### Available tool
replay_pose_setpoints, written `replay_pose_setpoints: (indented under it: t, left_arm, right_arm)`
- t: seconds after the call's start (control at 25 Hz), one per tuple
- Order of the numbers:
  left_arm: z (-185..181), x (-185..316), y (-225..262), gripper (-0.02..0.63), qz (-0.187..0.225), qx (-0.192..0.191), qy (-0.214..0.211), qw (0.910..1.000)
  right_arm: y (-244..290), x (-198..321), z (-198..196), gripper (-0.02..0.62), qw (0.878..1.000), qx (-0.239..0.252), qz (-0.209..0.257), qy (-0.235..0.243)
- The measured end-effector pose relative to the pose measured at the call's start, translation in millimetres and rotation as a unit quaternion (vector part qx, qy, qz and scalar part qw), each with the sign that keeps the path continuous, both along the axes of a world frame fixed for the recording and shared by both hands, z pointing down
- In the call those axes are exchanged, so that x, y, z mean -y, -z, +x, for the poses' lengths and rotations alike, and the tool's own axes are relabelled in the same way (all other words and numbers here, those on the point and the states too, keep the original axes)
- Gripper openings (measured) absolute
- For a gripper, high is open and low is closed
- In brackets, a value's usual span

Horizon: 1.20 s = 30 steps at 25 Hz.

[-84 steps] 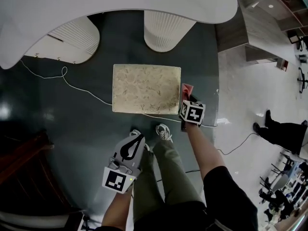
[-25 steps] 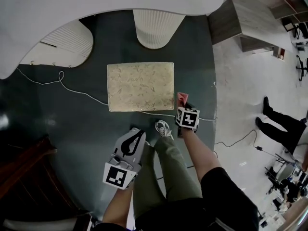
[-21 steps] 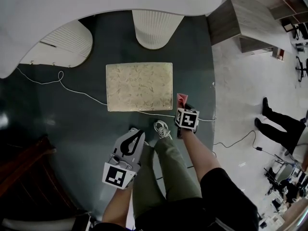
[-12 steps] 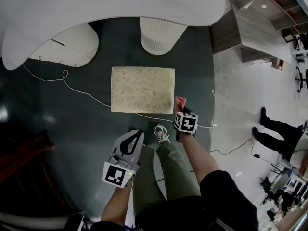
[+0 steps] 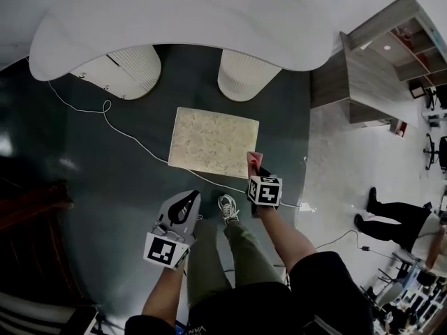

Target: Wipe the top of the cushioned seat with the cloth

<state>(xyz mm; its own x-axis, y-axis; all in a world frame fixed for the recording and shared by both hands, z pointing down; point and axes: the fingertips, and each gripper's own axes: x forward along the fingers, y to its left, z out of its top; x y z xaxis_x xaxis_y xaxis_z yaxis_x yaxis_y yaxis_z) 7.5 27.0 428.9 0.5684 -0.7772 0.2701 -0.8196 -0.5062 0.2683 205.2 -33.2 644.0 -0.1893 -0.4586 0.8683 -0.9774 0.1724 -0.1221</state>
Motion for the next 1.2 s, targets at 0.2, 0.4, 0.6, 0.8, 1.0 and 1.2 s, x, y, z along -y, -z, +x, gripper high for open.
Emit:
replay_pose_setpoints:
  t: [0.2, 0.4, 0.6, 0.8, 1.0, 1.2]
  left_arm:
    - [-10, -5, 13, 0.018, 0.01, 0.007, 0.024, 0.9996]
    - [-21, -14, 32, 0.018, 0.002, 0.013, 0.048, 0.9987]
    - [-36, -25, 59, 0.018, 0.01, 0.02, 0.071, 0.9972]
    - [-54, -40, 85, 0.018, 0.012, 0.038, 0.092, 0.9949]
    - [-63, -42, 116, 0.018, 0.029, 0.052, 0.105, 0.9927]
    - [-65, -48, 148, 0.018, 0.056, 0.06, 0.103, 0.9913]
  right_arm:
    - [30, -4, -28, 0.026, 0.999, 0.019, 0.013, 0.048]
    - [78, -12, -59, 0.026, 0.993, 0.048, 0.039, 0.104]
    - [140, -12, -82, 0.026, 0.983, 0.077, 0.085, 0.145]
    - [193, -20, -96, 0.026, 0.972, 0.103, 0.116, 0.175]
    - [242, -25, -107, 0.026, 0.961, 0.131, 0.141, 0.197]
    - [287, -38, -118, 0.026, 0.948, 0.152, 0.171, 0.224]
